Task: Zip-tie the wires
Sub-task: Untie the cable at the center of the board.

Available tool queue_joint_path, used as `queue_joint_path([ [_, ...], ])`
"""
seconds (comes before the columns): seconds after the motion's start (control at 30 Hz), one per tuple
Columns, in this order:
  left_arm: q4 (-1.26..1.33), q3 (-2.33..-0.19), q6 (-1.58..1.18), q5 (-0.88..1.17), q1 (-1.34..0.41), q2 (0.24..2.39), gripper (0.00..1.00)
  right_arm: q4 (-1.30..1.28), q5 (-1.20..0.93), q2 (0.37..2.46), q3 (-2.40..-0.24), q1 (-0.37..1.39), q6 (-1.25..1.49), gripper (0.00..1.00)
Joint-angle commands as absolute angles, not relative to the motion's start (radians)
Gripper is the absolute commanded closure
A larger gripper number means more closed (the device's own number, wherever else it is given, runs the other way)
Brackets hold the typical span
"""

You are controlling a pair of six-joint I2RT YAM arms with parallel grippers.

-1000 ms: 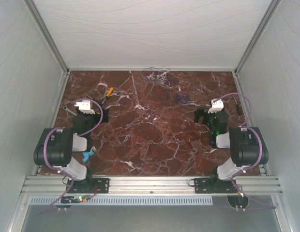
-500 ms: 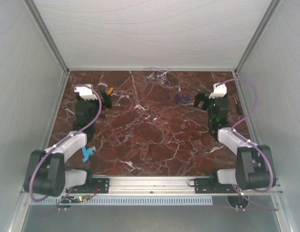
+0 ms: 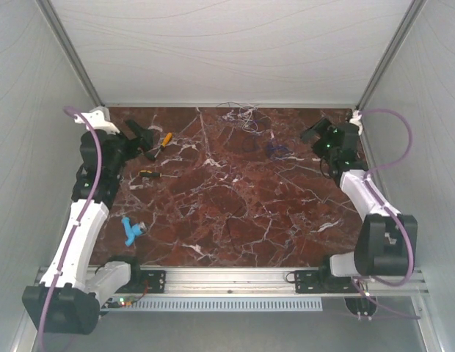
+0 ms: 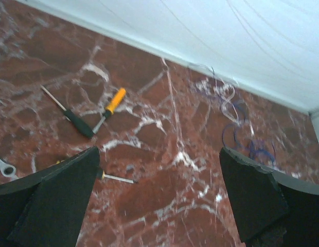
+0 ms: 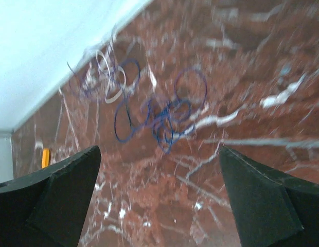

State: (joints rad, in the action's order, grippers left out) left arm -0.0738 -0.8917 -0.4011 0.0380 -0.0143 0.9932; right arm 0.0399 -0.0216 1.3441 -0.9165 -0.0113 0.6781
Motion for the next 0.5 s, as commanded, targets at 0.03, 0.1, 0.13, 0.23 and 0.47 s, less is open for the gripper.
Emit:
queue_joint_path([
  [0.03,-0.117,-0.791,-0.323,0.153,-0.058,0.927,0.0,0.051,-0.253,1.465,-0.896,0.008,0.751,0.07],
  [0.1,-0.109,-0.763,-0.293,0.201,-0.062,0.932,0.0,0.076,-0.31,1.519,-0.906,0.021,0.744,0.13],
  [0.13,-0.129,-0.77,-0.278,0.216,-0.067,0.943,0.0,0.086,-0.324,1.541,-0.909,0.027,0.741,0.16],
  [0.23,-0.193,-0.814,-0.223,0.213,-0.12,0.983,0.0,0.127,-0.327,1.592,-0.905,0.054,0.756,0.3],
  [0.47,-0.227,-0.806,-0.19,0.193,-0.152,0.991,0.0,0.185,-0.283,1.723,-0.942,0.111,0.794,0.58],
])
